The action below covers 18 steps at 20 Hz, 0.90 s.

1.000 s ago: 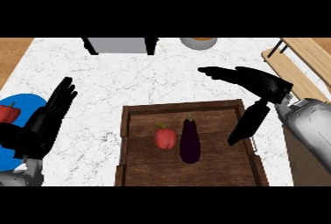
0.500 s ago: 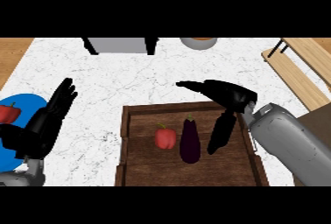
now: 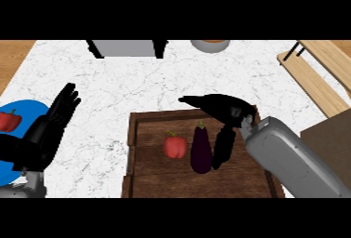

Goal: Pick the eggplant from the tray and place it in the tiered shelf

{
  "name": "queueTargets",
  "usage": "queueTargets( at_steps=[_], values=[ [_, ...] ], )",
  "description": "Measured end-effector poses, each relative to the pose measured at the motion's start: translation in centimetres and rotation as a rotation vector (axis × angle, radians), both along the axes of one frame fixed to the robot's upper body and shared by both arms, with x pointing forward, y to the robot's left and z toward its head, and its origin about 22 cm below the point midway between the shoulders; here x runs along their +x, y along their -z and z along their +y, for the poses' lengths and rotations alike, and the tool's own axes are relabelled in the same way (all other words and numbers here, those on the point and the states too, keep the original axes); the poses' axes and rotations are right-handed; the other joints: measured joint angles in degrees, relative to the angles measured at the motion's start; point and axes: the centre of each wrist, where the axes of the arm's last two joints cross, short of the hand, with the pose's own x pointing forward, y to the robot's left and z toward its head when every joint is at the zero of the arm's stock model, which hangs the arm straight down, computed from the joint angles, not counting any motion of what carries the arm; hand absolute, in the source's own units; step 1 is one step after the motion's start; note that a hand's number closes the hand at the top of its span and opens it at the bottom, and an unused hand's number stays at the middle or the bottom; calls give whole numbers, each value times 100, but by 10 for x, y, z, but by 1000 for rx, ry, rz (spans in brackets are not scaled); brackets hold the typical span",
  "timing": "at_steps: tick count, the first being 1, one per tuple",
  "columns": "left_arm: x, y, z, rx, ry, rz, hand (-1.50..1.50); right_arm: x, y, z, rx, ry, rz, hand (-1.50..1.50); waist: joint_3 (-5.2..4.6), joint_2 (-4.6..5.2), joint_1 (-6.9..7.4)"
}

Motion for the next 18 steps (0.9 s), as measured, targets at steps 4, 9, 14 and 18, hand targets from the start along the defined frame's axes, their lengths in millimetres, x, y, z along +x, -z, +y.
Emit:
queueTargets(
  at_steps=[4,9,14,18],
  values=[
    [1,1,1,4,1,6,0,-2,8,11,-71,-26,51,-150,-1,1,-2],
    [3,-4,-1,3,0,1,0,-5,11,23,-162,-48,82,-150,-1,-1,-3],
    [7,3,-1,1,6,1,0,-3,12,31,-244,-58,58,-150,-1,3,-3],
    [8,-5,-4,-2,0,0,0,-5,15,31,-322,-49,24,-150,0,0,-7]
  ],
)
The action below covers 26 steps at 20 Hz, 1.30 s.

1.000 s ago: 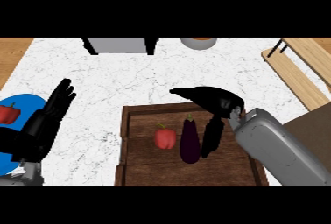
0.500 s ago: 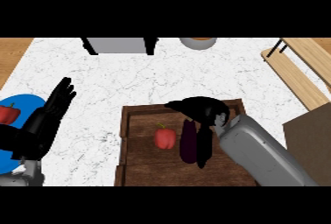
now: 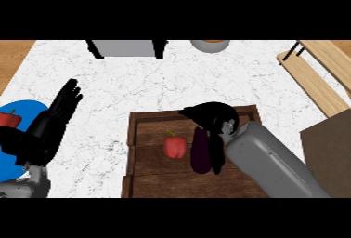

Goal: Pick the eggplant from the tray and place it in the tiered shelf

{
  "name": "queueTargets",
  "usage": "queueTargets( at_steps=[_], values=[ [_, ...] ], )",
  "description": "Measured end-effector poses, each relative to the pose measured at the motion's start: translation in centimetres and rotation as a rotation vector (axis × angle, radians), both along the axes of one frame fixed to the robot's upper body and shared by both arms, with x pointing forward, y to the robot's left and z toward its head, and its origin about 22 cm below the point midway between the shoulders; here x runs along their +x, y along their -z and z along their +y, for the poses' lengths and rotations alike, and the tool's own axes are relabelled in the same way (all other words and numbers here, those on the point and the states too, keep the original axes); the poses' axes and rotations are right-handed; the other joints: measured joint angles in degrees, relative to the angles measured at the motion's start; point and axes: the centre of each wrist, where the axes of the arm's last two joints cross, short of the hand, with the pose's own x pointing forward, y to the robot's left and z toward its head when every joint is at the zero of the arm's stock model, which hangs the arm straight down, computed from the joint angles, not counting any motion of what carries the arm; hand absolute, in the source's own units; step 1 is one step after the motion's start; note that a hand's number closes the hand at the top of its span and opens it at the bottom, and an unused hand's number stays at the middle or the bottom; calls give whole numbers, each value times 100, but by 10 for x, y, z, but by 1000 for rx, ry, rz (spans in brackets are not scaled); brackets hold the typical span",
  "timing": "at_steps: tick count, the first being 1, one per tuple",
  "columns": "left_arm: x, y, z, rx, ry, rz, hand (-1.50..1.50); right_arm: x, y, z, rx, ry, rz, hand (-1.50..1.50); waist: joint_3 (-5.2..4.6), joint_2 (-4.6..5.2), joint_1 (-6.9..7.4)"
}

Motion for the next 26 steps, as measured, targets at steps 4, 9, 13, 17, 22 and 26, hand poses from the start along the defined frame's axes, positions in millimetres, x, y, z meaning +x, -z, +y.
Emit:
queueTargets(
  at_steps=[4,9,13,17,22,26],
  values=[
    [-3,3,-1,-7,4,1,0,6,9,0,-55,6,0,-150,0,3,10],
    [-2,6,2,-3,-3,2,0,7,13,-10,-78,11,25,-150,-1,1,-2],
    [-3,7,3,-8,-2,4,0,7,22,-14,-90,8,37,-150,0,-2,5],
    [-5,2,3,-2,3,3,0,12,29,-13,-108,7,41,-150,-11,-33,14],
    [-1,5,4,-4,6,-2,0,14,38,-16,-123,4,46,-150,-45,-99,-8],
    [-2,7,5,-2,6,-3,0,9,46,-23,-113,-3,56,-150,-58,-133,-17]
  ],
)
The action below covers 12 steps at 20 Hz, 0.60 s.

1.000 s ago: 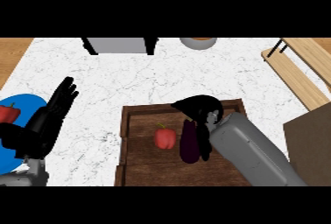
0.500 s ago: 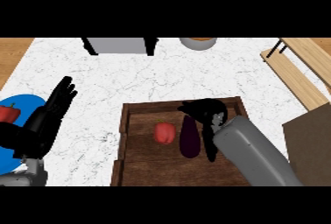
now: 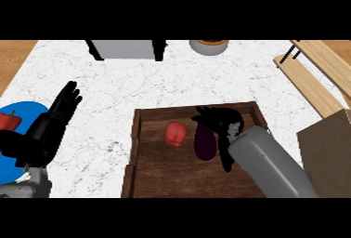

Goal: Pick the eggplant from the tray and place it in the tiered shelf

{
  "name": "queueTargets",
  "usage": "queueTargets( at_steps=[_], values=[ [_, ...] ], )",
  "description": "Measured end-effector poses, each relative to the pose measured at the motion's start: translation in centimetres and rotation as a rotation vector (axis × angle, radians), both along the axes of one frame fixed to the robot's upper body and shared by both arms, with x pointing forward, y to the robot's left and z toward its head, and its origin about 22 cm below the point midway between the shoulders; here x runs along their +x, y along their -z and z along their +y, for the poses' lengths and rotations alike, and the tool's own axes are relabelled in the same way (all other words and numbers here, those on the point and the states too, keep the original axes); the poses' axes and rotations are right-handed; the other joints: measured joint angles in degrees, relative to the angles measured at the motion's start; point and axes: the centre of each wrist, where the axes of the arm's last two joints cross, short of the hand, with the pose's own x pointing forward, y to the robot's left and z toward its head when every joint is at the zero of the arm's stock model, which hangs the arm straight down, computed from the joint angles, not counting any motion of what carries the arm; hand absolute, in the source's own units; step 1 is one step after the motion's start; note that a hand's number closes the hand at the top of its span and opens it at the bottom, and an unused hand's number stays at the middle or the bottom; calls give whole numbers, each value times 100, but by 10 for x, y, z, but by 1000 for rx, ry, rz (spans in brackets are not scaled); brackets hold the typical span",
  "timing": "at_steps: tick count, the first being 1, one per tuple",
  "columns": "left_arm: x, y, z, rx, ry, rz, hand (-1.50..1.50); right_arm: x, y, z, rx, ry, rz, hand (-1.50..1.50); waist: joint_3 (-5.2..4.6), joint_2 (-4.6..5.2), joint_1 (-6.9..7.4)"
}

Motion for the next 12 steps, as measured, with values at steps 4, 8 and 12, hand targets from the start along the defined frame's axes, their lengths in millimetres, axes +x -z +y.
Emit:
queueTargets(
  at_steps=[4,8,12],
  values=[
    [-4,-2,-3,2,-2,2,0,-9,11,-5,19,-6,9,-150,-5,-24,9],
    [1,-1,1,-7,-6,3,0,-16,21,-9,44,-12,1,-150,-15,-48,6],
    [0,-2,0,-5,-5,-2,0,-19,26,-13,61,-18,-80,150,-32,-97,25]
  ],
)
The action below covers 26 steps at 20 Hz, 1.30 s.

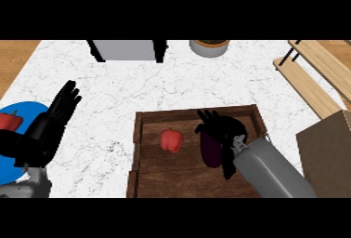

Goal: Pick the eggplant from the tray and place it in the tiered shelf

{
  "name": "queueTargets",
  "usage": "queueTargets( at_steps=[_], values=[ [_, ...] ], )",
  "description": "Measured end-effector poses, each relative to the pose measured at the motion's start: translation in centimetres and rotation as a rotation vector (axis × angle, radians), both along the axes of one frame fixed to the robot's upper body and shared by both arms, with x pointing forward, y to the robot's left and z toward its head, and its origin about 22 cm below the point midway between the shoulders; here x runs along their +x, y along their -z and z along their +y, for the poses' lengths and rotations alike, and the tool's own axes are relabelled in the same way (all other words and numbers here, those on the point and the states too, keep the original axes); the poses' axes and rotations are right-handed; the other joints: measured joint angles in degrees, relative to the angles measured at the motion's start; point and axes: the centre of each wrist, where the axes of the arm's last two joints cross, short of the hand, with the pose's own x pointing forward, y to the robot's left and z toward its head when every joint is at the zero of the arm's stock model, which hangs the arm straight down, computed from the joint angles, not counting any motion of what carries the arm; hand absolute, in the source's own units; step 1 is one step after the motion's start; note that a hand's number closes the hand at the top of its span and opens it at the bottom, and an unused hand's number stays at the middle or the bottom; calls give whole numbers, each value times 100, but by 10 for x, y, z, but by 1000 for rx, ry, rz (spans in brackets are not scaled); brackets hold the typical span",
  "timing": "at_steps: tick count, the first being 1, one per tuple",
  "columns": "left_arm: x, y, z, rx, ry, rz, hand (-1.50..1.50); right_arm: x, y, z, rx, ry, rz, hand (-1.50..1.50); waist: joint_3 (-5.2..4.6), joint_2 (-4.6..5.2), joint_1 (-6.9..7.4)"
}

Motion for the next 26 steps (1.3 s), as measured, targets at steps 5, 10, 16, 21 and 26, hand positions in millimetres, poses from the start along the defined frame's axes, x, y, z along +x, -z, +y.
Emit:
queueTargets(
  at_steps=[5,10,16,21,26],
  values=[
    [-2,-2,-1,7,2,5,0,-2,3,-7,42,-29,-131,150,-10,-12,10],
    [-1,-3,-1,6,3,4,0,5,1,-12,95,-44,-240,150,-5,10,23],
    [-2,-1,0,6,-2,4,0,19,-20,-13,262,46,-305,150,51,141,-14],
    [-4,-1,2,4,-11,2,0,49,-43,-47,237,545,-492,150,68,219,-112],
    [-4,-1,4,10,-21,1,0,71,-76,-89,133,1033,-724,150,43,259,-171]
  ],
)
